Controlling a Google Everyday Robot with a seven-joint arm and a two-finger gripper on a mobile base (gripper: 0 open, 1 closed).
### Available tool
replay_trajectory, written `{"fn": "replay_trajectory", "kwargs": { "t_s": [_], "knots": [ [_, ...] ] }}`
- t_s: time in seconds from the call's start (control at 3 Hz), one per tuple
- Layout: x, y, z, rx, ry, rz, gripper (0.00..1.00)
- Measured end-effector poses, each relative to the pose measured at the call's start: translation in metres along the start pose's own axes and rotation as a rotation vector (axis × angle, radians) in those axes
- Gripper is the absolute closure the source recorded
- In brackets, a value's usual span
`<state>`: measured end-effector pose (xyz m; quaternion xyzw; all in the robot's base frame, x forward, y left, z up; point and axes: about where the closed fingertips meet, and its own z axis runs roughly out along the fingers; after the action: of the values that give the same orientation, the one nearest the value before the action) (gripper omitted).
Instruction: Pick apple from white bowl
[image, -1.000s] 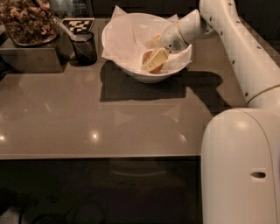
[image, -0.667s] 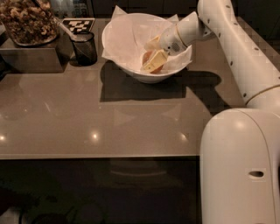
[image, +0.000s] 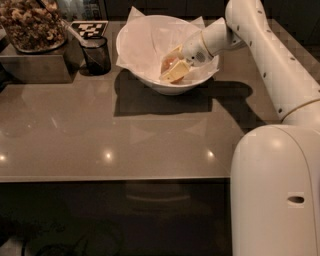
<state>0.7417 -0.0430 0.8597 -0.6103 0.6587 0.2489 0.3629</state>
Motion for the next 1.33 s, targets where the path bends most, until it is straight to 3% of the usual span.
{"fn": "replay_trajectory", "kwargs": {
  "t_s": [0.33, 0.67, 1.0, 1.33],
  "knots": [
    [-0.002, 0.000, -0.002, 0.000, 0.000, 0.000, 0.91],
    [-0.002, -0.001, -0.009, 0.029, -0.026, 0.035, 1.00],
    [-0.027, 0.003, -0.044, 0.074, -0.142, 0.054, 1.00],
    [-0.060, 0.020, -0.089, 0.078, -0.262, 0.041, 1.00]
  ]
}}
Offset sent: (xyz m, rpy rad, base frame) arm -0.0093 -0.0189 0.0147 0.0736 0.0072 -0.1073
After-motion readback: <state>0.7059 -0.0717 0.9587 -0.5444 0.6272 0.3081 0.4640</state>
